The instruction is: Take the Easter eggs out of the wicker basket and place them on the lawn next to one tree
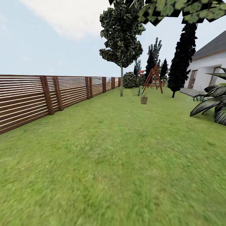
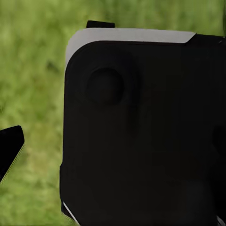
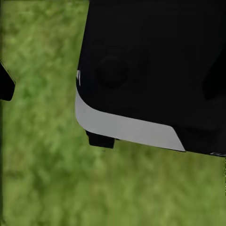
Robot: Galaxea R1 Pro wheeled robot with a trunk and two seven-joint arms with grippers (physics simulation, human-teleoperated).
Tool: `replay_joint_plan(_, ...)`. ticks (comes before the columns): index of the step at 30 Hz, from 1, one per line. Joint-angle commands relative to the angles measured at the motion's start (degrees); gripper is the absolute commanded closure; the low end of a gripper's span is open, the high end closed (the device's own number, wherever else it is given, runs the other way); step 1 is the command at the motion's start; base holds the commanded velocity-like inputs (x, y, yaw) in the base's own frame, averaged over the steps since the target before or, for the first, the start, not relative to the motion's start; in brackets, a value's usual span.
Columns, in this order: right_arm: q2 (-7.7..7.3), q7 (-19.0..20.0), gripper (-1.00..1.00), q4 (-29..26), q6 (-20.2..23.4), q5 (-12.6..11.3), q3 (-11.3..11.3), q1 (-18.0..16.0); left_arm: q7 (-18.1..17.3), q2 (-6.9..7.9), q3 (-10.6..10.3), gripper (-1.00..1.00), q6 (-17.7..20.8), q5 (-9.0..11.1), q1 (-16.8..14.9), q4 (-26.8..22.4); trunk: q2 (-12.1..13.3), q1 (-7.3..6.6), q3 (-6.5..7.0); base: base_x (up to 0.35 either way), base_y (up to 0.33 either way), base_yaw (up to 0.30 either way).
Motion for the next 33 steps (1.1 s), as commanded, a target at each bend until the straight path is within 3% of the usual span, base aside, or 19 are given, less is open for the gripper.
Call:
replay_joint_plan(1,0.03,0.0,-1.00,0.1,-0.1,0.4,0.2,0.0,-0.1,0.02,0.0,-1.00,0.5,0.6,0.1,-0.3,0.0,0.04,-0.05,0.341,0.000,0.000)
replay_joint_plan(26,0.06,0.0,-1.00,0.1,-0.1,0.4,0.2,-0.1,-0.1,0.02,0.0,-1.00,0.5,0.6,0.1,-0.3,0.0,0.04,0.65,0.341,0.000,0.000)
replay_joint_plan(33,0.09,0.0,-1.00,0.0,-0.1,0.4,0.3,0.0,-0.1,0.02,0.0,-1.00,0.5,0.6,0.1,-0.3,0.0,0.04,0.65,0.341,0.000,-0.211)
